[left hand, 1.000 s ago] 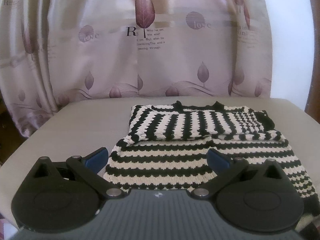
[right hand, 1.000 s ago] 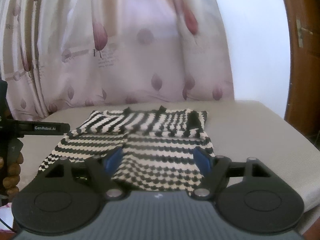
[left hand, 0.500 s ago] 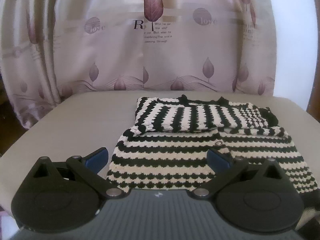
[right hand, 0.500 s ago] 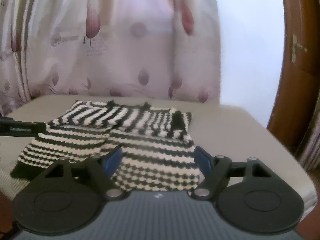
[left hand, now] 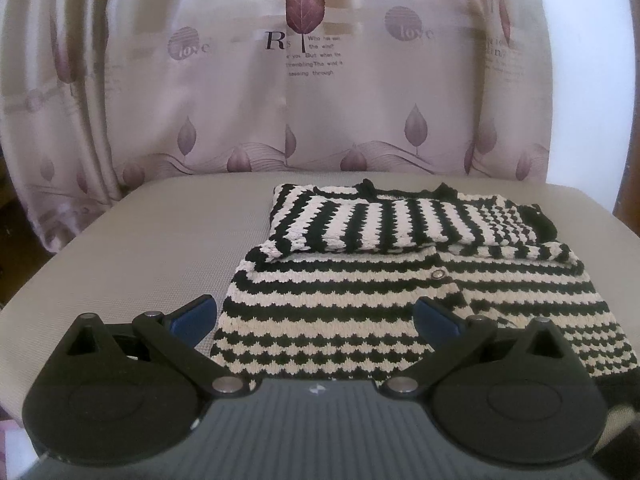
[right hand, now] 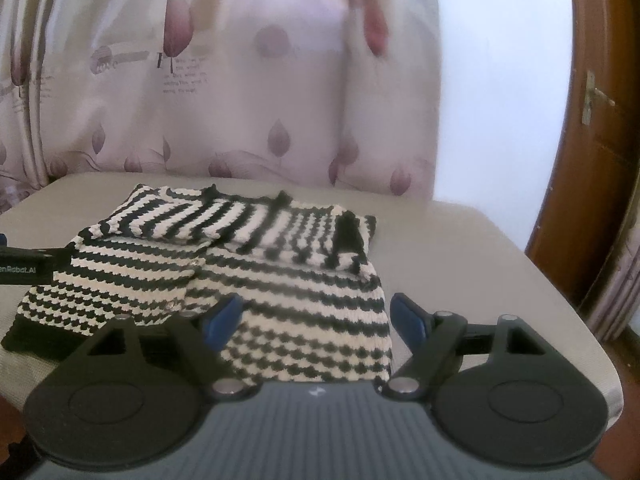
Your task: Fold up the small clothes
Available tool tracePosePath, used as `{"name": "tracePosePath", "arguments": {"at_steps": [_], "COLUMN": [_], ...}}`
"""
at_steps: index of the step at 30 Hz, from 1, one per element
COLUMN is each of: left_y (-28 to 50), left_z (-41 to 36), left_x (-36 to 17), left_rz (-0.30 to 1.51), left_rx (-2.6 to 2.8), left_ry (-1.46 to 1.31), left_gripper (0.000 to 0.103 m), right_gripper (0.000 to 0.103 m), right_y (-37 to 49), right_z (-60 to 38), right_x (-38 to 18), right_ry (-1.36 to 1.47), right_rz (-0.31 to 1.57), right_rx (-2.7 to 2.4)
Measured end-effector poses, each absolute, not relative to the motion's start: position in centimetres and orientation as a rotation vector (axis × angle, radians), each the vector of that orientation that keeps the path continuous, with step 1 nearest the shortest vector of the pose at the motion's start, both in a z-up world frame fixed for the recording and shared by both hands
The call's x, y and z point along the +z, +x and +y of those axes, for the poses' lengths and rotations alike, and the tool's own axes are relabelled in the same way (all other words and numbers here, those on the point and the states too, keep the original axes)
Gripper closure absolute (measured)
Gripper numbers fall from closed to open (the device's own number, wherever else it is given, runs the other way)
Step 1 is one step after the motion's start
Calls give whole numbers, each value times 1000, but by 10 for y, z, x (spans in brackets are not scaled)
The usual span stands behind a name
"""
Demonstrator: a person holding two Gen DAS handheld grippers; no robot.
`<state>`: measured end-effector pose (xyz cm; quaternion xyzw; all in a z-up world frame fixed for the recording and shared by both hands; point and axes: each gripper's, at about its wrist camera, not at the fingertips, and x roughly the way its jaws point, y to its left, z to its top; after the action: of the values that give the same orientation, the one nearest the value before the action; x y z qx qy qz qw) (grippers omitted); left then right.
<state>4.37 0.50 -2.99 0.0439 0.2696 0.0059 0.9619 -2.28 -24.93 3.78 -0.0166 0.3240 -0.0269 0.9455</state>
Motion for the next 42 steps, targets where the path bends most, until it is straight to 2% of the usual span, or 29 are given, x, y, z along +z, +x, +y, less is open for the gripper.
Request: {"name": "tracePosePath", "arguments": {"at_steps": [42], "left_y": [49], "left_z": [8], "left_x": [-37], "left_rz": [571], "left_rx": [23], "left_ry": [81], "left_gripper": [0], "right_gripper": [20], "right_y": [-8], "right_z": [-247], "right_x": [22], "right_ry": [-51], "right_rz": [755], "right_rx": [-62]}}
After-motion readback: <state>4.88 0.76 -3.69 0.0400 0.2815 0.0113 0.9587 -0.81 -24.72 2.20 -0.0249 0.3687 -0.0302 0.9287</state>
